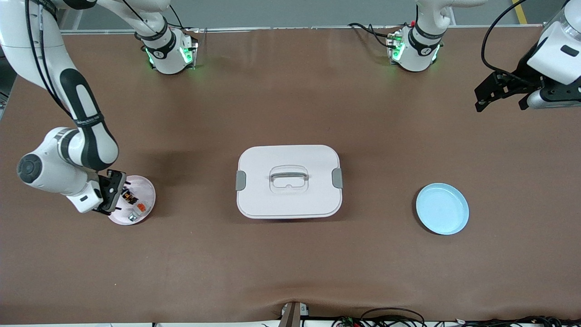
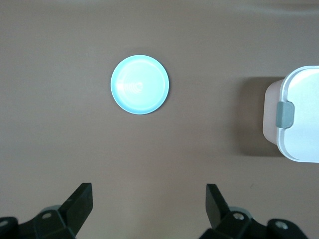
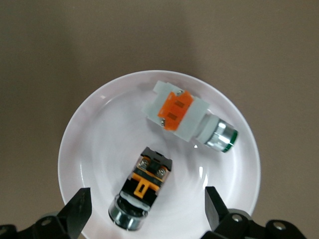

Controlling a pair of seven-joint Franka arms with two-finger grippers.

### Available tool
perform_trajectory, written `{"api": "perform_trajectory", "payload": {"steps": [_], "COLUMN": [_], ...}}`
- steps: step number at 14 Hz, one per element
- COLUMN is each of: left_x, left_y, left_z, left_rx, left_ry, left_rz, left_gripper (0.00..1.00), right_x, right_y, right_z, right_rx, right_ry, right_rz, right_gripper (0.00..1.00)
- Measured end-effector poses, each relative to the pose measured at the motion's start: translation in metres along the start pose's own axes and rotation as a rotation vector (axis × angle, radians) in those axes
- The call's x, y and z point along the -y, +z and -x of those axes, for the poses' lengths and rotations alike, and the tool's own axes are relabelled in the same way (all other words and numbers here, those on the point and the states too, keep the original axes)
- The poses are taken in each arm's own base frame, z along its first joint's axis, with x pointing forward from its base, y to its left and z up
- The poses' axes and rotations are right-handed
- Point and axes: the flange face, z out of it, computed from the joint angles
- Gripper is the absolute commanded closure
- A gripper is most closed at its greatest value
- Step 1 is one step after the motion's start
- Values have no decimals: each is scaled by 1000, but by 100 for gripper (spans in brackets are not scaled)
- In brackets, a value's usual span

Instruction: Transfer orange switch to right arm and place

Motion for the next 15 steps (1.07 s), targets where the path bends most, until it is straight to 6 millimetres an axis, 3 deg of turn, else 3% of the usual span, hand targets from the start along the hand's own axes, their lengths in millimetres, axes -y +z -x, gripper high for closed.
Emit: {"api": "perform_trajectory", "payload": {"steps": [3,9,15], "left_x": [0,5,7], "left_y": [3,3,8], "left_z": [2,4,6], "left_rx": [28,46,78], "left_ry": [0,-7,-11], "left_rz": [-5,-9,-15], "left_gripper": [0,0,0], "right_x": [-9,-7,-3], "right_y": [-26,-82,-117], "right_z": [8,-1,-2], "right_rx": [-11,-15,-15], "right_ry": [83,326,574], "right_rz": [-25,-60,-50], "right_gripper": [0,0,0]}}
